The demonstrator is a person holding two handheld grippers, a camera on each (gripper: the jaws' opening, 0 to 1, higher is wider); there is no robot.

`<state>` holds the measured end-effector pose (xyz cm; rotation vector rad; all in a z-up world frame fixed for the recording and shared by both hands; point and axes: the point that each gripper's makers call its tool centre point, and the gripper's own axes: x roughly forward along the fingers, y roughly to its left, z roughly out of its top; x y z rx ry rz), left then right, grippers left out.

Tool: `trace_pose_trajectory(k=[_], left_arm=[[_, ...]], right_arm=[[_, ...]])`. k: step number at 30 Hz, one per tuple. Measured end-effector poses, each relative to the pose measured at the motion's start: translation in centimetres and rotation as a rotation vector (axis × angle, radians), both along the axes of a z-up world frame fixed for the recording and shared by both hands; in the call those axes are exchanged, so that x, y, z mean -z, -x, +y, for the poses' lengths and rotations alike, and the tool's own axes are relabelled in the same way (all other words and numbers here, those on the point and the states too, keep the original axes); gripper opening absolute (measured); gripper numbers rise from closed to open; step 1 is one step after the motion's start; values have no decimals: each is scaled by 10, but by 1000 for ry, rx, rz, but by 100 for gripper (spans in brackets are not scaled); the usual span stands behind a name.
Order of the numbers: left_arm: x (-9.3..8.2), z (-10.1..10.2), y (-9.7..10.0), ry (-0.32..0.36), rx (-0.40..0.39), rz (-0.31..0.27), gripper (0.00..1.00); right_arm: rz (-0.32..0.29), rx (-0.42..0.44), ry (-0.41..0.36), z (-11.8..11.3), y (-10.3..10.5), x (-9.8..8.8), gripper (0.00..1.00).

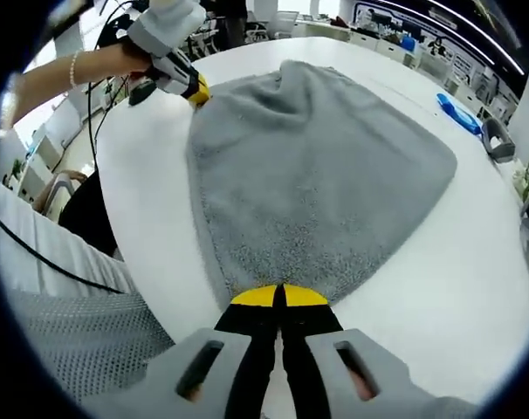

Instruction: Fold the towel on the table until its edges align and the towel forms a compact rectangular stack.

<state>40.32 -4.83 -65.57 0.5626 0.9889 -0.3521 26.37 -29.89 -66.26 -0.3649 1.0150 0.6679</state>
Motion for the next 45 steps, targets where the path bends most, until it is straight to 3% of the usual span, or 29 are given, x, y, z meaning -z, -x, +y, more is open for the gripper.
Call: trace_pose_trajectory(k=[2,8,26,30,37,41,45], left_arm=[[0,-3,-5,47,-17,9,3],[1,-10,-15,72,-1,26,3],[1,-27,-37,-28,111,24,3],[0,-29,-42,-37,119,30,3],[1,-32,-48,-37,156,29,3],[1,-34,-51,-44,178,22,3],[2,-36,-58,-53,186,20,3]], right_arm=[[16,0,-9,1,4,0,0],[25,-23,-19,4,12,-1,0],[99,-50,-74,24,31,-1,0],[90,-72,-69,28,33,-1,0],[132,-23,-140,29,31,-6,0],[60,1,-241,29,12,-25,0],[18,17,-214,8,-8,-32,0]])
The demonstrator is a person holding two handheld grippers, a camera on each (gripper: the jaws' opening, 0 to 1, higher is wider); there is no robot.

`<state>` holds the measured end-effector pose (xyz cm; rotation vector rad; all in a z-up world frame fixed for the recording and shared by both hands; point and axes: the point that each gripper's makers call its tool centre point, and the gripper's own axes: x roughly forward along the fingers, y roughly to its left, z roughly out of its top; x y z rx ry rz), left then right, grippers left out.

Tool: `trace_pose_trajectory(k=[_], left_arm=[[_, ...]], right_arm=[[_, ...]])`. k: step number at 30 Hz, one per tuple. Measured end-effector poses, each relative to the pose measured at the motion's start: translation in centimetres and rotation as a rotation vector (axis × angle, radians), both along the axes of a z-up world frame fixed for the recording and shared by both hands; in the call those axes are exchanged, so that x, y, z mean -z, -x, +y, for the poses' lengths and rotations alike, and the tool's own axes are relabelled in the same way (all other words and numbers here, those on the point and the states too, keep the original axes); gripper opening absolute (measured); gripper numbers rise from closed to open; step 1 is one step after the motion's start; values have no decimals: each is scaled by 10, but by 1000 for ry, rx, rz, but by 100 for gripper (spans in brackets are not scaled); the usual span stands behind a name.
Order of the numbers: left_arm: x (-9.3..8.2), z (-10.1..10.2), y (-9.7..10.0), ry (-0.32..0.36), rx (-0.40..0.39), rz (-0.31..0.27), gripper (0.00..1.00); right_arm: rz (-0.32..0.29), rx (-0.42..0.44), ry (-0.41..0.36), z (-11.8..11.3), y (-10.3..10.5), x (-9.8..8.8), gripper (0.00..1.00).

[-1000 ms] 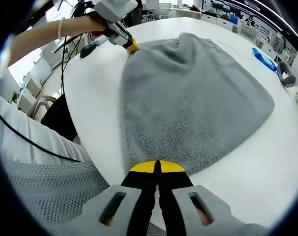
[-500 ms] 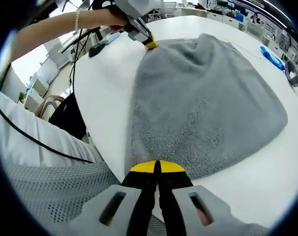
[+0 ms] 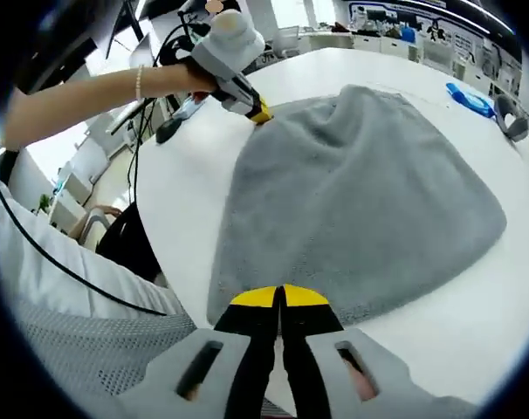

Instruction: Fold the towel on the table until its edges align and the towel forms a compact rectangular stack.

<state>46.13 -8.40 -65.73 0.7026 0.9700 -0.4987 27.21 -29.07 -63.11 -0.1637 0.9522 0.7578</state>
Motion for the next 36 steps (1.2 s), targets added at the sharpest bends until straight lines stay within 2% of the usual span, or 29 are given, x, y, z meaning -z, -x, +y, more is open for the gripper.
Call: trace_pose_trajectory(k=[3,5,7,9,14,18,23,24,26,31,36], left_arm=[[0,-1,-3,-12,19,-1,3],[0,-2,-5,-19,26,-2,3],[0,-3,-6,-23,27,-2,2],[0,-3,-8,-23,25,0,2],[-1,-3,-8,0,20,6,2],[-1,-2,-9,24,15,13,2],[-1,-2,-9,45,-21,23,2],[-1,-3,-10,45,-21,23,2],[0,-3,-10,43,-25,24,2],[0,-4,-10,14,-7,13,2],[-1,-5,-12,12,-2,13,2]], right_arm=[[-20,35,21,-17,-15,-2,0],[-43,55,64,-34,-30,-2,0],[-47,59,139,-58,-50,2,0],[-80,87,167,-73,-72,3,0],[-93,142,226,-101,-112,13,0],[-90,173,258,-115,-126,18,0],[-50,179,265,-121,-124,31,0],[-62,184,256,-121,-125,30,0],[-38,218,239,-121,-124,29,0],[-20,244,241,-122,-122,30,0],[-8,249,252,-123,-109,30,0]])
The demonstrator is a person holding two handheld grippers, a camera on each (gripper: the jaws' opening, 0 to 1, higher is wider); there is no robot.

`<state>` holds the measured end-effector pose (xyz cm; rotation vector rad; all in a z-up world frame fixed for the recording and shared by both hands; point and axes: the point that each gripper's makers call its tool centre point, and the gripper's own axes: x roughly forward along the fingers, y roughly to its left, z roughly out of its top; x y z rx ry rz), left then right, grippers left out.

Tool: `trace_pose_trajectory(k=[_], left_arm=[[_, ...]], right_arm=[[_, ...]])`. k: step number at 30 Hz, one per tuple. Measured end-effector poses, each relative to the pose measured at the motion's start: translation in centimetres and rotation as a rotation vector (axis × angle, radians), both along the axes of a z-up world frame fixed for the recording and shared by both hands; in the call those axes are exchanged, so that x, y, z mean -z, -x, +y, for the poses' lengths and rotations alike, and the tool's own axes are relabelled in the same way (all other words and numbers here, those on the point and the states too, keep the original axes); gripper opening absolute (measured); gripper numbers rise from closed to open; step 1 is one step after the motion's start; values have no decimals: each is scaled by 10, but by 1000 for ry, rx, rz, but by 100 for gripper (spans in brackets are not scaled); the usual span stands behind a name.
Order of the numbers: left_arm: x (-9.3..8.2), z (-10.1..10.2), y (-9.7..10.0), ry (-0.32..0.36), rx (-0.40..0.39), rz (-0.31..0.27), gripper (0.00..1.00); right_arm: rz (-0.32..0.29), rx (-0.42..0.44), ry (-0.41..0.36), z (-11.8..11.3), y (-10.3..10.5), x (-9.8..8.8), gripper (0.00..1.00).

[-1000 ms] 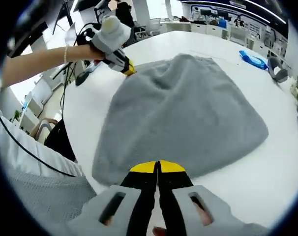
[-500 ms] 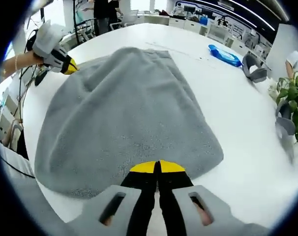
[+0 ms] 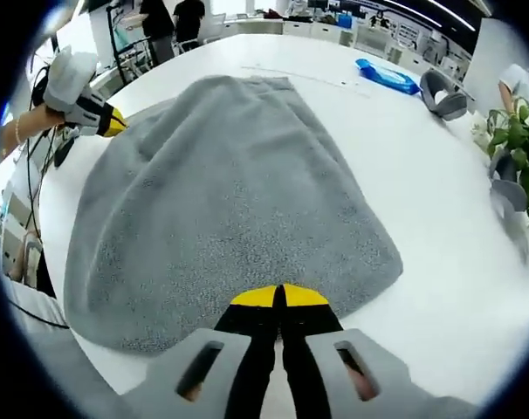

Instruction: Fold the towel on the table until its edges align and the towel forms a compact rectangular stack.

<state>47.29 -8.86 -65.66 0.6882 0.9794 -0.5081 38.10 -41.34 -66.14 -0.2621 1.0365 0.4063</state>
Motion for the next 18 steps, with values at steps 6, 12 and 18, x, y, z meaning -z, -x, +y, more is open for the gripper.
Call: trace_pose_trajectory(k=[6,12,18], left_arm=[[1,-1,-4,0,23,4,2],[1,-3,-8,2,81,23,2],[1,-5,-12,32,105,53,2]], right_arm=[[12,-13,10,-2,17,0,0],[19,-15,5,-1,33,0,0],[28,-41,22,2,50,0,0]])
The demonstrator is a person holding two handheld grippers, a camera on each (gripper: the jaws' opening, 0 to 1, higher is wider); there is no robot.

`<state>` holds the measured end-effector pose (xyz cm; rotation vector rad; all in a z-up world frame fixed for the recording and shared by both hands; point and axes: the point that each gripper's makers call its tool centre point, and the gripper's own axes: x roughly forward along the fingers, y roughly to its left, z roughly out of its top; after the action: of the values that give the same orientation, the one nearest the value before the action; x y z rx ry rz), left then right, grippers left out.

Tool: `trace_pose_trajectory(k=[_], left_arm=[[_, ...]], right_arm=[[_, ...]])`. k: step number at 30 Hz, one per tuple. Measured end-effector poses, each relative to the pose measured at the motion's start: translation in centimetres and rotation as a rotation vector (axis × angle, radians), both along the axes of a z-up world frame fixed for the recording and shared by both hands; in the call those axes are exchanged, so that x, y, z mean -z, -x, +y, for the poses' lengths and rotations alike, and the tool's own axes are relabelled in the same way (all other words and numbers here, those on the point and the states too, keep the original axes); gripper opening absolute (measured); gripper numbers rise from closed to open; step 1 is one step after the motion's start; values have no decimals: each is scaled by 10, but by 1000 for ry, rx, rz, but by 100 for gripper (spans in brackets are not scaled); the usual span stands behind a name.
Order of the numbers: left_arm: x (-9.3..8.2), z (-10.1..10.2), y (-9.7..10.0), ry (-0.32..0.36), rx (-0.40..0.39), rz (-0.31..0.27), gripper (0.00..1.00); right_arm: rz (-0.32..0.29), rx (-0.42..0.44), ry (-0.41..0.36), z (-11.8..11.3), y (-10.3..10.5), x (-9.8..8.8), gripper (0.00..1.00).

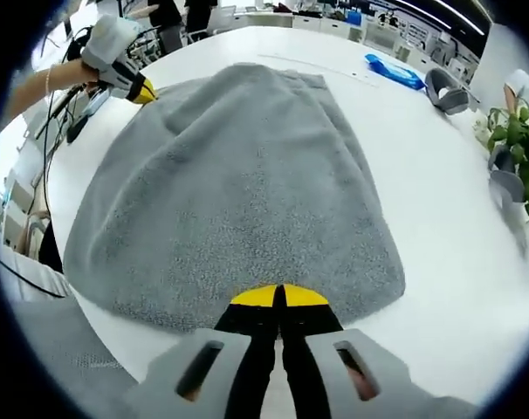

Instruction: Fold the towel on the table until its edges align and the towel forms a compact rectangular stack.

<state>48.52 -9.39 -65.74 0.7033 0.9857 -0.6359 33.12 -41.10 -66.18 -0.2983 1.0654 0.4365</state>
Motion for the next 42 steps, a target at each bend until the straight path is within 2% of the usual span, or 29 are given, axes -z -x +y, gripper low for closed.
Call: trace_pose_trajectory(k=[4,17,24,29,32,35,36,38,39,40,42], left_arm=[[0,-3,-6,-13,30,-2,2],[0,-13,-24,-24,111,4,2],[0,-20,-32,-49,157,1,3],[-1,-23,-36,-47,167,5,3],[-1,-25,-39,-43,175,6,3],[-1,-25,-39,-37,190,1,3],[-1,-25,-39,-31,190,0,3],[-2,-24,-38,-13,188,-3,3],[-3,-25,-37,-6,187,-2,3],[-3,-25,-36,-2,186,-2,3],[-2,-26,-35,2,186,-1,3]], right_arm=[[18,-20,2,4,13,0,0],[90,-4,-73,24,57,1,0],[120,-60,-82,40,78,2,0],[170,-90,-130,56,94,2,0],[191,-83,-158,61,97,2,0],[204,-114,-177,65,100,1,0],[195,-183,-183,67,98,1,0],[183,-215,-186,68,97,-1,0],[168,-237,-208,71,94,-6,0],[166,-225,-216,71,92,-10,0],[133,-203,-280,75,80,-24,0]])
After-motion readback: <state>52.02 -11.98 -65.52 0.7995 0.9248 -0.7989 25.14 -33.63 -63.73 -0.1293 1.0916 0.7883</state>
